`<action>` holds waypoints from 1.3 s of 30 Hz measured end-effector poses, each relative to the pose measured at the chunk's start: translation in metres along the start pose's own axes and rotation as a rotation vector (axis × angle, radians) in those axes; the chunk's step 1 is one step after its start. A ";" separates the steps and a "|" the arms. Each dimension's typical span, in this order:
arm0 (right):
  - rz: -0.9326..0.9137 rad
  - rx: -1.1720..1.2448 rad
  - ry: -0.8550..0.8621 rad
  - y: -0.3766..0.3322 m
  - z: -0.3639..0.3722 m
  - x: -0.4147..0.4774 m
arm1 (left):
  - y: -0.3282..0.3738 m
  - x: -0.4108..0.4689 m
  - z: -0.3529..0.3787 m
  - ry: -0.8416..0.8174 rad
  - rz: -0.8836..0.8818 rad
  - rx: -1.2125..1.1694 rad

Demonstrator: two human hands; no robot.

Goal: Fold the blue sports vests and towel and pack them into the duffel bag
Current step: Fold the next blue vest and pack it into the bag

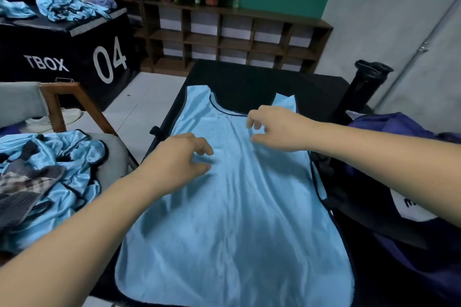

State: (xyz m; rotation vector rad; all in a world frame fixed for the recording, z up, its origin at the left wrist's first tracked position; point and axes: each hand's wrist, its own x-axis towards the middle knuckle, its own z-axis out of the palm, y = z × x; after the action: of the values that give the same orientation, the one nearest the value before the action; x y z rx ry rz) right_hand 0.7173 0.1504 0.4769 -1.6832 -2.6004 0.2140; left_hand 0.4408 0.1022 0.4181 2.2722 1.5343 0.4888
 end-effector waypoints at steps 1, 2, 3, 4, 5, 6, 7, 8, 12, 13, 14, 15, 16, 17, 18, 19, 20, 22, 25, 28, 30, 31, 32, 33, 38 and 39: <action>-0.005 0.012 -0.009 -0.002 0.002 -0.017 | 0.008 -0.007 0.001 -0.017 0.025 0.006; -0.008 0.022 -0.015 -0.004 0.005 -0.034 | 0.016 -0.014 0.003 -0.034 0.049 0.008; -0.012 0.036 -0.017 -0.006 0.009 -0.050 | 0.023 -0.022 0.005 -0.052 0.075 0.009; -0.013 0.051 -0.019 -0.008 0.013 -0.066 | 0.031 -0.029 0.006 -0.071 0.101 0.009; -0.018 0.063 -0.023 -0.011 0.017 -0.081 | 0.038 -0.036 0.009 -0.091 0.129 0.008; -0.027 0.073 -0.030 -0.014 0.021 -0.096 | 0.046 -0.044 0.011 -0.117 0.161 0.008; -0.040 0.085 -0.042 -0.017 0.025 -0.111 | 0.053 -0.052 0.014 -0.145 0.196 0.008; -0.055 0.101 -0.056 -0.021 0.030 -0.125 | 0.059 -0.060 0.018 -0.170 0.233 0.009; -0.113 0.148 -0.106 -0.029 0.047 -0.176 | 0.083 -0.097 0.036 -0.279 0.372 0.005; -0.114 0.158 -0.112 -0.029 0.051 -0.186 | 0.089 -0.106 0.041 -0.307 0.400 0.010; -0.110 0.173 -0.118 -0.028 0.054 -0.195 | 0.095 -0.115 0.047 -0.335 0.428 0.018; -0.106 0.195 -0.119 -0.026 0.057 -0.202 | 0.099 -0.123 0.052 -0.362 0.455 0.032; -0.097 0.227 -0.118 -0.024 0.060 -0.209 | 0.103 -0.131 0.059 -0.386 0.485 0.050; -0.088 0.254 -0.119 -0.021 0.063 -0.215 | 0.108 -0.137 0.065 -0.396 0.519 0.071; -0.089 0.261 -0.123 -0.018 0.066 -0.219 | 0.111 -0.141 0.072 -0.387 0.559 0.098; -0.101 0.249 -0.129 -0.016 0.069 -0.221 | 0.114 -0.143 0.079 -0.365 0.600 0.130; -0.114 0.237 -0.132 -0.013 0.070 -0.222 | 0.116 -0.144 0.085 -0.340 0.631 0.161; -0.121 0.253 -0.123 -0.010 0.070 -0.222 | 0.119 -0.140 0.093 -0.284 0.671 0.189; -0.135 0.276 -0.088 -0.005 0.070 -0.225 | 0.119 -0.135 0.092 -0.239 0.672 0.175; -0.156 0.279 -0.104 -0.005 0.072 -0.233 | 0.120 -0.129 0.084 -0.236 0.629 0.119; -0.182 0.271 -0.110 -0.009 0.073 -0.241 | 0.121 -0.124 0.078 -0.285 0.572 0.037; -0.193 0.254 -0.111 -0.010 0.074 -0.244 | 0.120 -0.121 0.076 -0.311 0.537 -0.013; -0.202 0.221 -0.112 -0.012 0.076 -0.247 | 0.120 -0.118 0.074 -0.324 0.500 -0.061; -0.213 0.176 -0.107 -0.013 0.077 -0.249 | 0.119 -0.116 0.073 -0.329 0.460 -0.102; -0.209 0.085 -0.014 -0.014 0.082 -0.254 | 0.119 -0.114 0.073 -0.244 0.349 -0.242; -0.193 0.076 0.004 -0.014 0.082 -0.255 | 0.120 -0.115 0.073 -0.217 0.344 -0.257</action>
State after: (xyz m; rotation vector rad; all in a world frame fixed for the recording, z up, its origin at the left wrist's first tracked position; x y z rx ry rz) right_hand 0.8010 -0.0951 0.4086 -1.3973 -2.6914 0.2975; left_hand 0.5316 -0.0537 0.4003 2.3010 0.9242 0.4783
